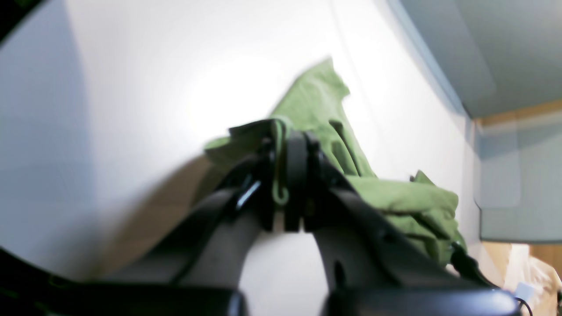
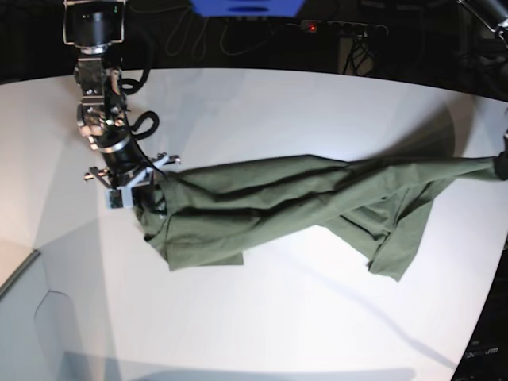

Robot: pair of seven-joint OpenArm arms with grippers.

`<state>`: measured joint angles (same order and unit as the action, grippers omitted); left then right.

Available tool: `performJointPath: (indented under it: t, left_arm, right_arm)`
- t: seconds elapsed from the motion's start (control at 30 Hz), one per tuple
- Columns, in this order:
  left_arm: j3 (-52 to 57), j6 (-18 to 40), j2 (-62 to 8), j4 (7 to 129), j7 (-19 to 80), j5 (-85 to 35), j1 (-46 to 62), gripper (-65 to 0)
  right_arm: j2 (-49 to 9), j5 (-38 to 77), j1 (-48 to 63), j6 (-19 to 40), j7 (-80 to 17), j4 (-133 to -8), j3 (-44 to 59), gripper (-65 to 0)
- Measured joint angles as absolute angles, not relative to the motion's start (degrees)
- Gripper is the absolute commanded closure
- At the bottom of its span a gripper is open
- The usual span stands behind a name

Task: Layout the t-shirt on the table in an organized manner, then fold the t-shirt properly
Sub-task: 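Pull the held shirt edge outward with the right gripper, stretching it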

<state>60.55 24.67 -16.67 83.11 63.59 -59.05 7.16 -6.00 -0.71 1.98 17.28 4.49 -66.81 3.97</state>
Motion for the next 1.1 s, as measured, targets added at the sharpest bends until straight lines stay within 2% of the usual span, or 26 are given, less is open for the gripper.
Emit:
performJointPath:
  t: [0.1, 0.27, 0.37, 0.47, 0.57, 0.77, 1.1]
  left_arm:
    - [58.76, 24.69, -15.09, 83.11, 63.24, -59.2, 7.14, 0.0]
    - [57.41, 24.67, -15.14, 82.96, 63.4, -59.16, 7.18, 0.0]
    - [57.23, 24.69, -15.14, 82.96, 63.33, -59.18, 6.63, 0.0]
    - [57.25, 24.69, -15.22, 82.96, 63.2, -59.22, 6.31, 0.0]
    - [57.25, 24.69, -15.14, 82.96, 63.24, -59.2, 6.35, 0.0]
    - [57.25, 24.67, -15.25, 82.96, 63.22, -59.2, 6.33, 0.0]
    - [57.32, 24.69, -15.38, 82.96, 63.24, -59.2, 6.17, 0.0]
  right_arm:
    - [-6.11, -0.75, 5.21, 17.26, 4.29, -68.69, 3.97, -9.4]
    - [-7.62, -0.95, 8.45, 17.37, 3.68, -68.97, 4.58, -34.0]
    - [-7.11, -0.89, 8.32, 17.34, 3.9, -71.68, 8.62, -43.9]
    - [-6.66, -0.89, 7.66, 17.3, 4.08, -74.17, 10.22, -45.2]
    - [-6.17, -0.91, 5.61, 17.37, 3.44, -74.56, 6.9, -45.2]
    - [-5.91, -0.93, 0.3, 17.61, -4.78, -74.65, -0.12, -45.2]
    - [-5.85, -0.86, -3.53, 17.63, -7.53, -66.65, -2.44, -45.2]
